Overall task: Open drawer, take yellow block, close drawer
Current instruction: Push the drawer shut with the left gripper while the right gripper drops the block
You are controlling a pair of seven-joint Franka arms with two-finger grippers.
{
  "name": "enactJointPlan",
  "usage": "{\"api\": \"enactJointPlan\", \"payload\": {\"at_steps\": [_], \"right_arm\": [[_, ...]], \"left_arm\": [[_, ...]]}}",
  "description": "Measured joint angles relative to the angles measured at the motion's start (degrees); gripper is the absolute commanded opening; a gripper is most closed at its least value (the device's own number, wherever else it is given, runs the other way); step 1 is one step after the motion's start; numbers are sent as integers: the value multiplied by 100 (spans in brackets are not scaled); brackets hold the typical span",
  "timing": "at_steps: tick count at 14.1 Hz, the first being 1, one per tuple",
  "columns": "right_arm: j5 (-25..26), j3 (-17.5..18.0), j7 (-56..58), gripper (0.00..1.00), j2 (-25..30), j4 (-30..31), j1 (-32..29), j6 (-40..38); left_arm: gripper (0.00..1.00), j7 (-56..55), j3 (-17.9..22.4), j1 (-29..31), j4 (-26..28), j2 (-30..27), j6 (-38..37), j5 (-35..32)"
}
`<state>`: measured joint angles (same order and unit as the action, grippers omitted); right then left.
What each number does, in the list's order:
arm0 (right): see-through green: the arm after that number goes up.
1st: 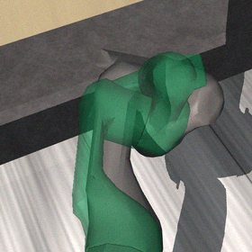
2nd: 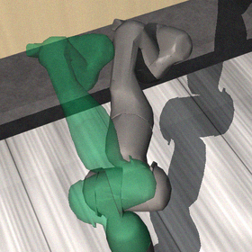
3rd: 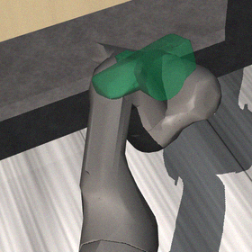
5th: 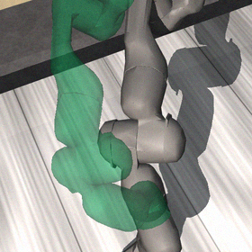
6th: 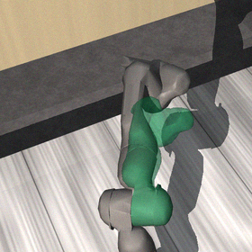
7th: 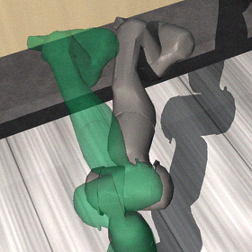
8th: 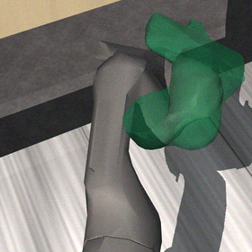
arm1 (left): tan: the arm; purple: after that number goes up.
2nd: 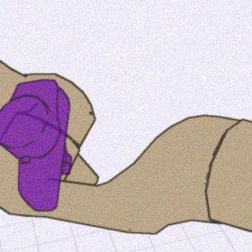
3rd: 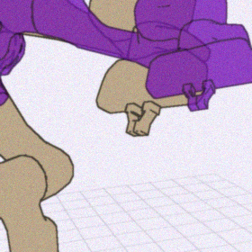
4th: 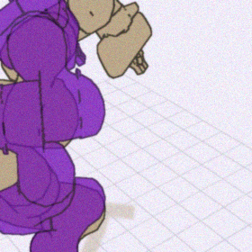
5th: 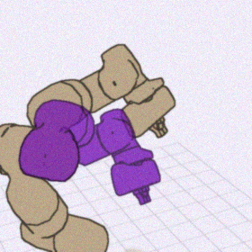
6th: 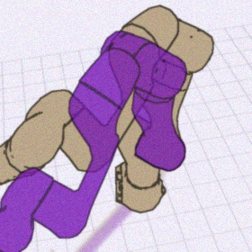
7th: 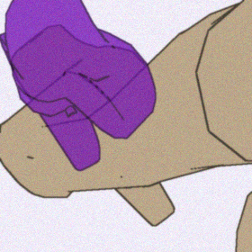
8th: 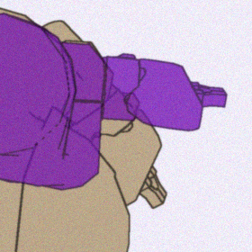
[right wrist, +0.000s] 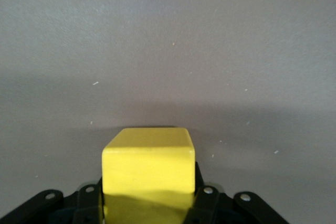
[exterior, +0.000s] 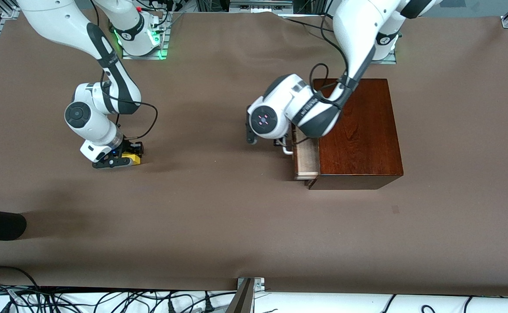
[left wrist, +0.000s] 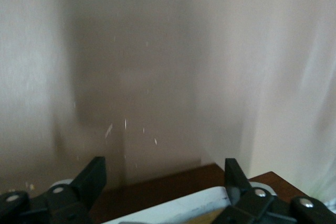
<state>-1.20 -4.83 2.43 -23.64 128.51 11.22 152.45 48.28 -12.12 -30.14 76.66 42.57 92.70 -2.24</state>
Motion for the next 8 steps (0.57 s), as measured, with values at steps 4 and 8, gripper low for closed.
{"api": "enactJointPlan", "payload": {"at_steps": [4, 8], "right_arm": [[0, 33, -6, 100, -29, -11, 0, 10], [0, 69, -7, 100, 248, -155, 0, -50]], "left_arm": [[100, 51, 7, 305, 0, -8, -246, 0], [100, 52, 7, 388, 1, -64, -280, 0]]}}
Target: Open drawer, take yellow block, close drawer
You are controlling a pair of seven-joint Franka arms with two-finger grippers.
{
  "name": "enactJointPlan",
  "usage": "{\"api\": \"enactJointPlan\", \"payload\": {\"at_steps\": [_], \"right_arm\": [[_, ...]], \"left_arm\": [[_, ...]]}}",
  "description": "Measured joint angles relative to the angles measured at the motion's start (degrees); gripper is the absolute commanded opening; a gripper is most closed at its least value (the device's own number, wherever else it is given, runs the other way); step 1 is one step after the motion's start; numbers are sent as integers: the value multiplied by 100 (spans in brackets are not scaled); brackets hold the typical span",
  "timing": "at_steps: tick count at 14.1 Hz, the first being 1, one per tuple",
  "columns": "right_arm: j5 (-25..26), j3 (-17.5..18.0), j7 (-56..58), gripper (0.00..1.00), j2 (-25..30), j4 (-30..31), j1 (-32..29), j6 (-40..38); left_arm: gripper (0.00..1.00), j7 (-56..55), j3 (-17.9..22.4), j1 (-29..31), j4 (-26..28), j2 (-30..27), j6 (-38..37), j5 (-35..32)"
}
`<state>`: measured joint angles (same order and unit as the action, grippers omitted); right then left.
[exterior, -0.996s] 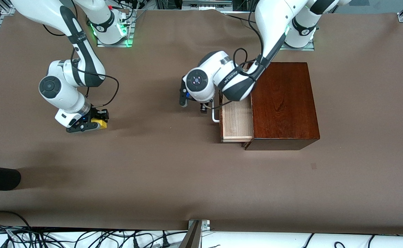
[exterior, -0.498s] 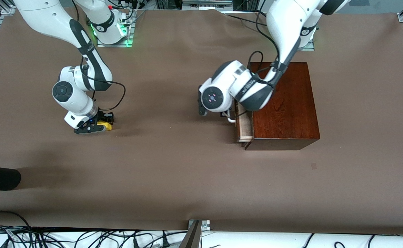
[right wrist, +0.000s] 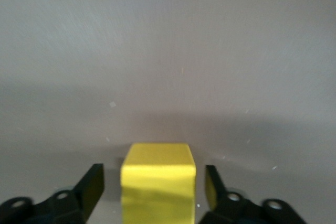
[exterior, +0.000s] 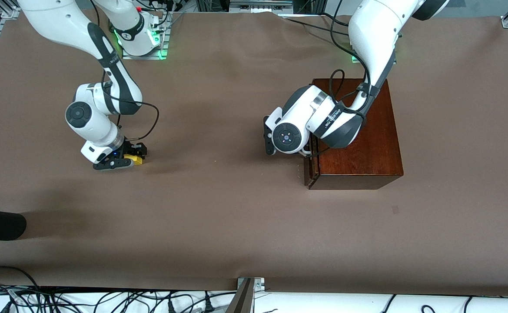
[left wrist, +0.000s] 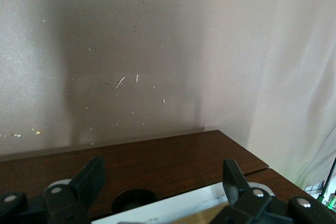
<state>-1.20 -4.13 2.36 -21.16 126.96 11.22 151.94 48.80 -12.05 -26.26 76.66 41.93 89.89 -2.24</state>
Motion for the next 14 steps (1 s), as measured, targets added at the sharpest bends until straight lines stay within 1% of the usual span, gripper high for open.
{"api": "enactJointPlan", "payload": {"at_steps": [2, 6, 9, 12, 14], "right_arm": [[0, 7, 3, 100, 373, -231, 0, -628], [0, 8, 12, 100, 1192, -1084, -2, -2389], [1, 9, 18, 100, 1742, -1618, -6, -3527], [1, 8, 24, 100, 1934, -2399, -17, -4710], [1, 8, 30, 100, 1927, -2871, -25, -5170]], "left_arm": [[100, 0, 0, 3, 0, -15, -9, 0], [100, 0, 3, 60, 0, -61, -77, -6], [100, 24, -34, 90, -2, -87, -122, -143], [100, 19, -60, 85, -44, -192, -135, -196], [100, -91, -62, 93, -243, -417, -147, 9]]}}
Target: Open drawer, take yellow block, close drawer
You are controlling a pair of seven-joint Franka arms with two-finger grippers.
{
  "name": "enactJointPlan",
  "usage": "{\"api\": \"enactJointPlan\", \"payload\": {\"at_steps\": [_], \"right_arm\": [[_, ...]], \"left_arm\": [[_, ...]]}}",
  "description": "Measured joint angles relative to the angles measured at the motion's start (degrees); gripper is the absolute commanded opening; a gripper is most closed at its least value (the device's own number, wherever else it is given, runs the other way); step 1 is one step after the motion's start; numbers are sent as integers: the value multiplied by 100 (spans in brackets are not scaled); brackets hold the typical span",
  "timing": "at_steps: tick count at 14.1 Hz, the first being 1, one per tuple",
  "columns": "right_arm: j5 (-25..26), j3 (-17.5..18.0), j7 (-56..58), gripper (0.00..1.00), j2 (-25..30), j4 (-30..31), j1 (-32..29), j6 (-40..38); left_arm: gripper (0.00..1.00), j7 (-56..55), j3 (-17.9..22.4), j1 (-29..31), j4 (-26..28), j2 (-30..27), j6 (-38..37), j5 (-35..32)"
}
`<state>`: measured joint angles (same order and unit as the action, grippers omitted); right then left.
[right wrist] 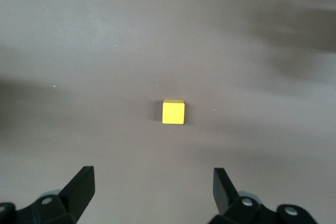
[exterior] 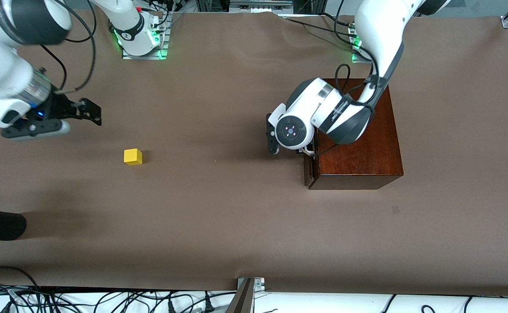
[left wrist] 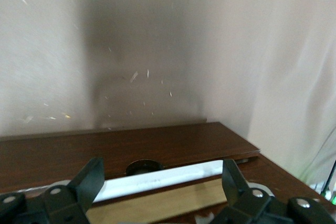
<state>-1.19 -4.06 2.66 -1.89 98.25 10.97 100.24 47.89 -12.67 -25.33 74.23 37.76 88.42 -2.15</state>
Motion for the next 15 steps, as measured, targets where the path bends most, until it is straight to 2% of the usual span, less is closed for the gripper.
{"api": "enactJointPlan", "payload": {"at_steps": [2, 4, 7, 11, 13, 15], "right_arm": [[0, -1, 25, 100, -13, -177, -10, -89], [0, -16, 57, 100, -46, -225, -26, -89], [0, -89, 120, 100, -90, -242, -44, -89], [3, -105, 121, 100, -128, -306, -48, -212], [3, -141, 120, 100, -130, -422, -50, -315], [3, -173, 121, 100, -136, -462, -52, -337]], "left_arm": [[100, -443, 25, 70, -153, -373, -97, 100], [100, -617, 86, 339, -206, -800, -208, -124], [100, -662, 205, 987, -274, -1365, -306, -698], [100, -977, 557, 1762, -289, -1760, -152, -726], [100, -2185, 580, 1825, -50, -2072, -58, -720], [100, -3708, 580, 1816, 480, -2538, 105, -582]]}}
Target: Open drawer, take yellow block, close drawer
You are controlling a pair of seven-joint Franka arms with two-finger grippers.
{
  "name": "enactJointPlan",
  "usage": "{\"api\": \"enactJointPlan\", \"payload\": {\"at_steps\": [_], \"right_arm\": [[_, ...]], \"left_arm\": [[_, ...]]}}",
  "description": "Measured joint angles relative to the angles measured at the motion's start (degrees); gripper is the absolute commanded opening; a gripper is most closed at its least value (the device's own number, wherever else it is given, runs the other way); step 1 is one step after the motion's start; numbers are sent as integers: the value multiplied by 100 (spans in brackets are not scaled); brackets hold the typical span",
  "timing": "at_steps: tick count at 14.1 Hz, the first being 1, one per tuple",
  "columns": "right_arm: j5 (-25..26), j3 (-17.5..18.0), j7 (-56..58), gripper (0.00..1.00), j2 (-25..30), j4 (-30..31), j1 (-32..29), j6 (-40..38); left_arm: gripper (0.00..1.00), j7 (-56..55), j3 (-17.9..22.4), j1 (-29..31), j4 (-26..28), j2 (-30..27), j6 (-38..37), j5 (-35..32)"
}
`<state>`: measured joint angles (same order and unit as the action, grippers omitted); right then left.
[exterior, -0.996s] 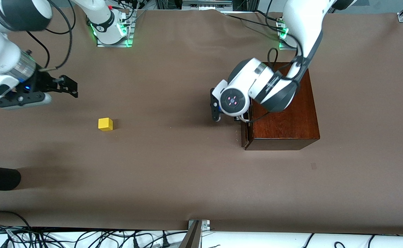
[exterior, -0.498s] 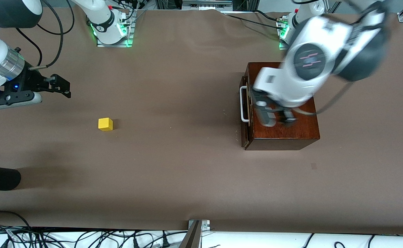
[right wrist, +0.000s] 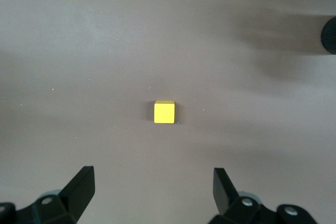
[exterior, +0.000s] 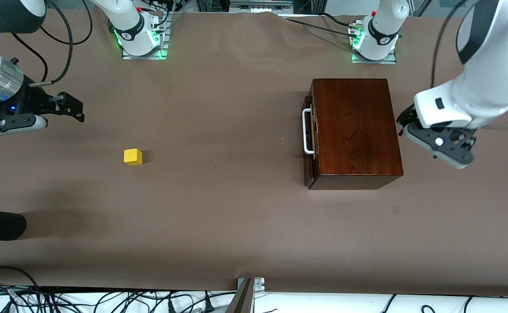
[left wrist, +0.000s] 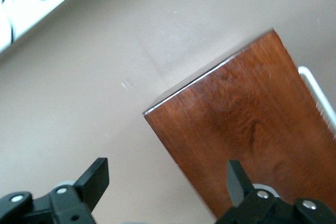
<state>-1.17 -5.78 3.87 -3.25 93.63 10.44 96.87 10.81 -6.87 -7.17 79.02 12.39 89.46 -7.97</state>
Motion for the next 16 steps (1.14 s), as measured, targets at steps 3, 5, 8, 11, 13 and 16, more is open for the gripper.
{"api": "enactJointPlan", "payload": {"at_steps": [3, 5, 8, 11, 13, 16], "right_arm": [[0, -4, 0, 100, -10, -3, -1, 0], [0, -4, 0, 100, -13, -3, -1, 0], [0, -8, 0, 100, -16, -3, -2, 0], [0, -27, 0, 100, -18, -3, -4, 0], [0, -36, 0, 100, -18, -3, -7, 0], [0, -36, 0, 100, -19, -3, -7, 0]], "left_arm": [[100, -1055, 166, 59, 924, -731, 533, 283], [100, -1077, 270, 155, 1356, -1032, 693, 437], [100, -1078, 292, 289, 1606, -1131, 587, 512], [100, -1077, 295, 349, 1624, -1138, 171, 585], [100, -1077, 293, 349, 1623, -1147, 129, 593], [100, -1077, 293, 349, 1623, -1151, 127, 593]]}}
